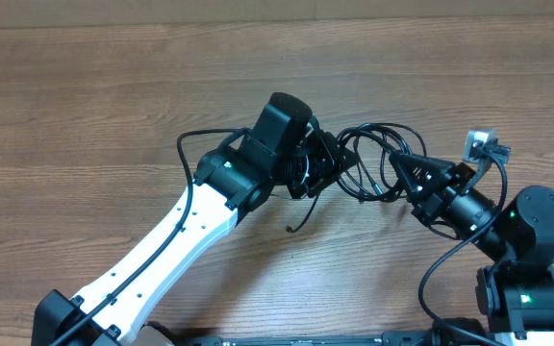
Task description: Untangle cables
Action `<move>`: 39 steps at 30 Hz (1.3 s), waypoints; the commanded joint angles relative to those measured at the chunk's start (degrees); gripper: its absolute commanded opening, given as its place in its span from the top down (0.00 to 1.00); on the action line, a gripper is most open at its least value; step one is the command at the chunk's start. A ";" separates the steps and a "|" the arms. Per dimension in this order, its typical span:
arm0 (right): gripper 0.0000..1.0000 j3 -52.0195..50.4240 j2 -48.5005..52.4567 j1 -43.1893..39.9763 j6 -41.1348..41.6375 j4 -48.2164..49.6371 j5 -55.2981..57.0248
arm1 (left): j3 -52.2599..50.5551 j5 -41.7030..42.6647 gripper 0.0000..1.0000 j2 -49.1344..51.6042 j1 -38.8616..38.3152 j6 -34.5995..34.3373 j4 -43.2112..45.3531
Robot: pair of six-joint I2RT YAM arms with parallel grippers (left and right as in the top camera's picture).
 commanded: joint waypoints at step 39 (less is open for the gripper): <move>0.50 2.32 -0.68 -0.11 -11.21 -16.22 7.50 | -0.20 9.01 0.96 -1.01 7.06 32.06 8.22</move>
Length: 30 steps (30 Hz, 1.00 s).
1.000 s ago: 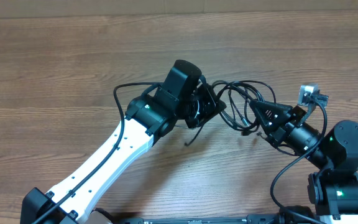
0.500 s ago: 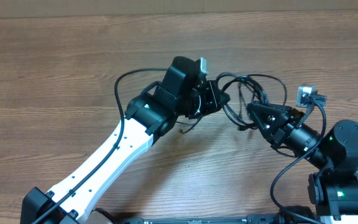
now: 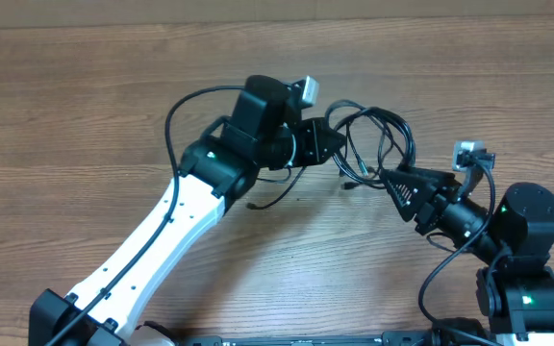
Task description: Untangle cables
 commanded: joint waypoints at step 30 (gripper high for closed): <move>0.27 1.57 -0.61 -0.11 -34.99 2.60 12.39 | -0.04 20.65 0.96 -1.05 3.26 28.06 -11.23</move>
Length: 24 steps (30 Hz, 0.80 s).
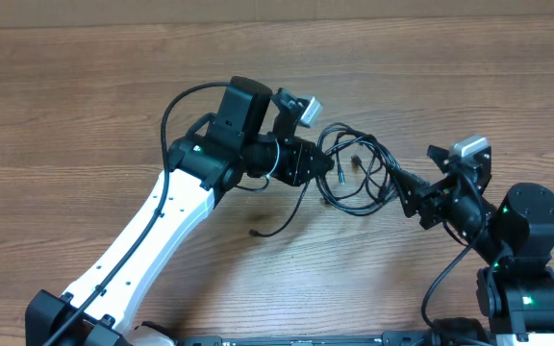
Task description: Untangle cables
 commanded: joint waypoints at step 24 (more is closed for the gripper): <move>0.34 1.57 5.22 -0.11 -19.85 -3.06 -3.76 | -0.04 13.97 0.96 -1.03 -7.26 -8.94 12.04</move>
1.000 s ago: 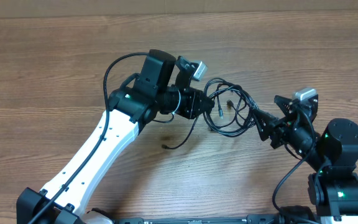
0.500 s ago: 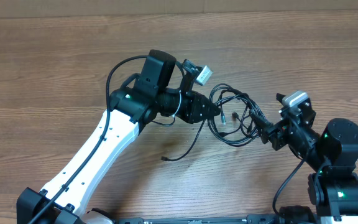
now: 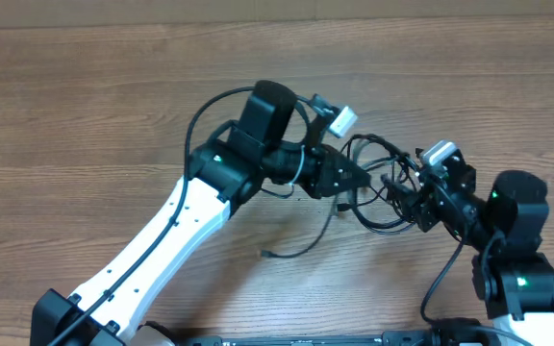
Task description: Untangle cables
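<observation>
A tangle of thin black cables (image 3: 381,183) hangs in loops between my two grippers, just above the wooden table. My left gripper (image 3: 354,179) reaches in from the left and is shut on a strand at the tangle's left side. One loose strand (image 3: 308,240) trails down from it and ends in a small plug (image 3: 267,253) on the table. My right gripper (image 3: 395,185) comes in from the right with its pointed fingers shut on the loops' right side. How the strands cross inside the tangle is too fine to make out.
The wooden table (image 3: 85,106) extends all around. The left arm's white link (image 3: 152,250) crosses the lower left. The right arm's base (image 3: 519,288) stands at the lower right. A pale strip (image 3: 277,12) runs along the table's far edge.
My left gripper has moved right and a little lower, closing the gap to the right gripper. The loops are bunched tighter between them. The loose plug end lies lower on the table.
At first both grippers were close together at the tangle right of centre. Then the left gripper was up and to the left, and later farther left still, with the loops spread wide and a loose end hanging free. Now both grippers are near each other again.
</observation>
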Action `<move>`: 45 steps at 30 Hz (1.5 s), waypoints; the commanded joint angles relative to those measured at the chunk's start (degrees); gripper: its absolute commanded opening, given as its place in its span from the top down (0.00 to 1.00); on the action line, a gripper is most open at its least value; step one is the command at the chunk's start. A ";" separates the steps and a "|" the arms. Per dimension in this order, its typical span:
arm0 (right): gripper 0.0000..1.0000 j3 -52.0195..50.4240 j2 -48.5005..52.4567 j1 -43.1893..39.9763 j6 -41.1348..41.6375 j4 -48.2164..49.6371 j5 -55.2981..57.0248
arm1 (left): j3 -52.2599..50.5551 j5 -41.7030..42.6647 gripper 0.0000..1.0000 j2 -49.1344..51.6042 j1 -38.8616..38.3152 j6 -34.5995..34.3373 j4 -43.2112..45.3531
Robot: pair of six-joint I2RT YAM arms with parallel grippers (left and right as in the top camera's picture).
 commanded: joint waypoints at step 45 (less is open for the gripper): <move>0.27 1.57 0.28 -0.13 30.45 7.87 -16.48 | 0.13 2.54 0.96 -0.98 -1.01 -1.38 1.53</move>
